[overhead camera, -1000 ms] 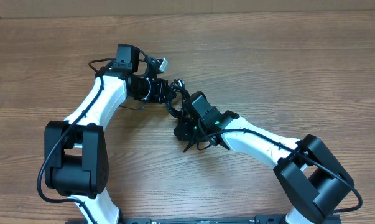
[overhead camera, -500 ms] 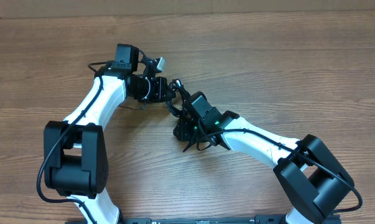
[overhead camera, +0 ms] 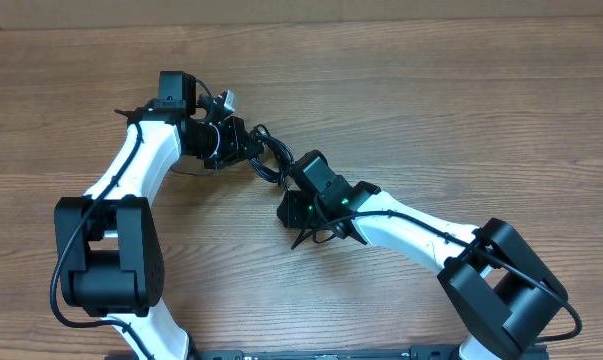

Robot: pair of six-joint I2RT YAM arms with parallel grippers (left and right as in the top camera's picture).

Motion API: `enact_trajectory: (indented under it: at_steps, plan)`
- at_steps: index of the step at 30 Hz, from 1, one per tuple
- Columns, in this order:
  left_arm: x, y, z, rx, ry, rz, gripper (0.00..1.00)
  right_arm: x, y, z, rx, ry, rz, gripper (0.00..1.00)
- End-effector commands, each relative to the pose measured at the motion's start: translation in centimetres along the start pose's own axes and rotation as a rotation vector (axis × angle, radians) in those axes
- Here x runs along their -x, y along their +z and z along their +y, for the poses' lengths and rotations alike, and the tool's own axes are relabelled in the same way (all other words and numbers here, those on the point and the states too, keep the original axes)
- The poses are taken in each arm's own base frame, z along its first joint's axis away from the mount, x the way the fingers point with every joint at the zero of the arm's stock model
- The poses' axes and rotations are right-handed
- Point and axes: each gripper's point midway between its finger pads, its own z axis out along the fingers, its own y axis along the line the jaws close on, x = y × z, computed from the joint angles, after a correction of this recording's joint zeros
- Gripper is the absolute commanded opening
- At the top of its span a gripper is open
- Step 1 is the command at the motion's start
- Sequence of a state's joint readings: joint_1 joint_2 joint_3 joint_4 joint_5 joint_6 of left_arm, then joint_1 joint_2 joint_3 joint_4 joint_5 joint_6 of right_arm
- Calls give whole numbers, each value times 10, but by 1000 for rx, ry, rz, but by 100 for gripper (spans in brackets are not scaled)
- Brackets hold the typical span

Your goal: Untangle cables

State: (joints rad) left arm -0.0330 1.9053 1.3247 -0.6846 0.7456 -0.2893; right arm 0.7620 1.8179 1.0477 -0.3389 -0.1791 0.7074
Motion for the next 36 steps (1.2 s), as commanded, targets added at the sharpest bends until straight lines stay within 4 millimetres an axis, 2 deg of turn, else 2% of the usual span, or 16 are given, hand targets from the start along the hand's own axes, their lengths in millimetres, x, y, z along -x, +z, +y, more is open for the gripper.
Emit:
enact_trajectory:
  at_steps: [1, 6, 11, 14, 23, 25, 27, 28, 30, 36]
  plan:
    - [0, -2, -15, -48, 38, 4, 6, 1, 3, -3, -16, 0, -12, 38]
    - [0, -2, -14, -47, 41, 5, 5, 2, 3, -3, -17, -1, -18, 37]
    - [0, -2, -14, -47, 42, 5, 5, 4, 3, -4, -27, -1, -27, 25]
    - [0, -3, -14, -46, 42, 5, 5, 4, 3, -4, -27, -1, -27, 23]
    - [0, -2, -14, -43, 62, 4, 4, 3, 3, -4, -23, -6, -24, 22]
    - [0, -2, -14, -43, 72, 3, 4, 2, 3, 1, -1, -39, -14, 24]
    - [0, -2, -13, -41, 76, 2, 4, -1, 1, 12, 62, -151, 16, 31]
    - [0, -2, -13, -40, 76, 2, 4, 1, -1, 14, 71, -183, 19, 37]
    - [0, -2, -13, -40, 75, 2, 4, 8, -10, 12, 55, -208, 19, 41]
    - [0, -2, -13, -41, 65, 2, 4, 20, -22, 12, 34, -257, 12, 42]
